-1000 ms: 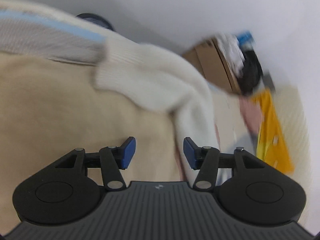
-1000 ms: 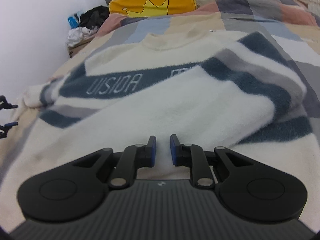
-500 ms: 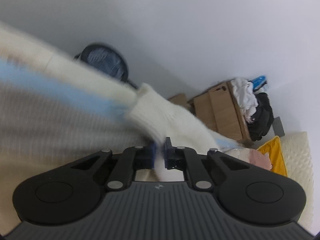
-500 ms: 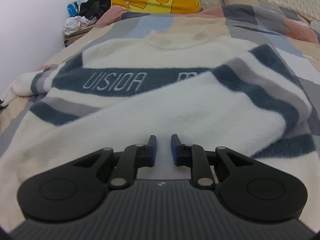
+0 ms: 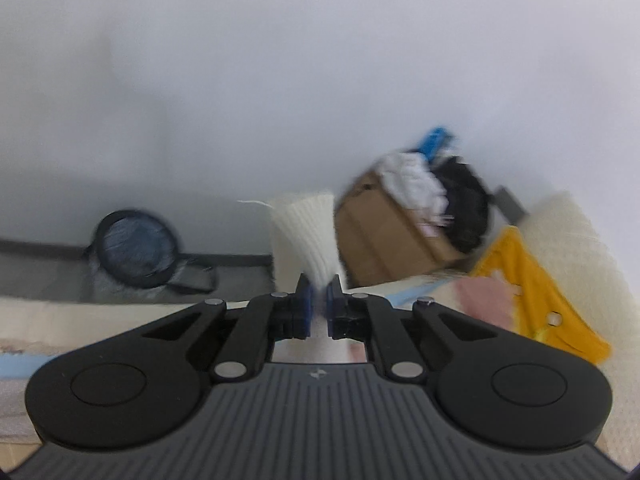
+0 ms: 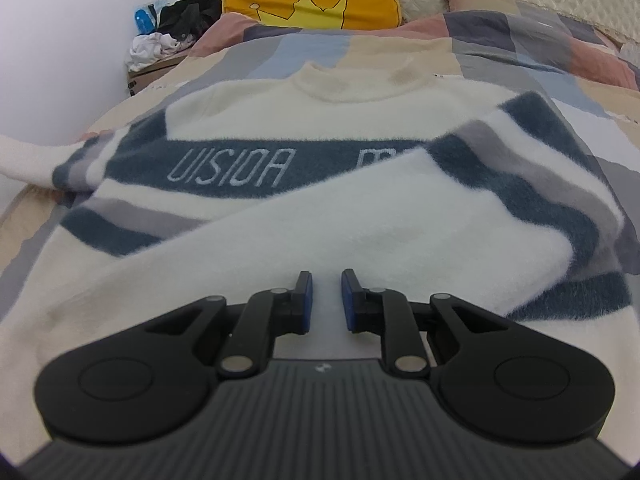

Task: Fold large clothes
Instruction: 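Lay the held sleeve across the sweater body with the left tool and release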

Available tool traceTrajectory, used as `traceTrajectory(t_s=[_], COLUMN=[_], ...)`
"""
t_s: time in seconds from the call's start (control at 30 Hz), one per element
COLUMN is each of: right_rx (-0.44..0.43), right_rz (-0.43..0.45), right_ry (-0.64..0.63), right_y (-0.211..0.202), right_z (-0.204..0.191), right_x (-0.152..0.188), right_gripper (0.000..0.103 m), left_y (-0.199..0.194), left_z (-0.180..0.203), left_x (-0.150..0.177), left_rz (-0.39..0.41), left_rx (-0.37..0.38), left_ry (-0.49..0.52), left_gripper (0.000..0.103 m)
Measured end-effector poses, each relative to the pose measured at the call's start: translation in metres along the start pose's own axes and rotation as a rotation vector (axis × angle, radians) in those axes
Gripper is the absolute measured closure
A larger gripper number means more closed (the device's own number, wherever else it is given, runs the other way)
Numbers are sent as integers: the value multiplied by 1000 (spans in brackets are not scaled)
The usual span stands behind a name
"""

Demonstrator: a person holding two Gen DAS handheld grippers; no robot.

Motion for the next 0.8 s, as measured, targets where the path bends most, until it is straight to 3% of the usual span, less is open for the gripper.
traceTrajectory(t_s=[0.13, 0.4, 0.63, 0.8], right_rx=[-13, -56, -107, -124], right_rz=[-1, 14, 79, 144], right_ry=[12, 26, 119, 167], right_y=[-2, -16, -54, -81], right_z=[2, 9, 41, 64], right_x=[-1, -3, -7, -10], right_gripper=[84, 83, 83, 83], left_y=[-36, -115, -174, -197], left_z=[58, 187, 293, 351], left_x=[0, 25, 92, 161], left_rz=[-8, 19, 13, 11], left_rx=[96, 175, 255, 284], left_ry=[32, 241, 446, 620], left_gripper=[95, 95, 95, 95])
Point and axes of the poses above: each gripper's, at about its wrist camera, not at the fingertips, and y roughly the way its jaws point, z to its right, x to its underside, the point moved 4 cm from there along y, roughly the way its jaws point, and after that the axes turned 11 degrees about -z, right-handed, at the moved point
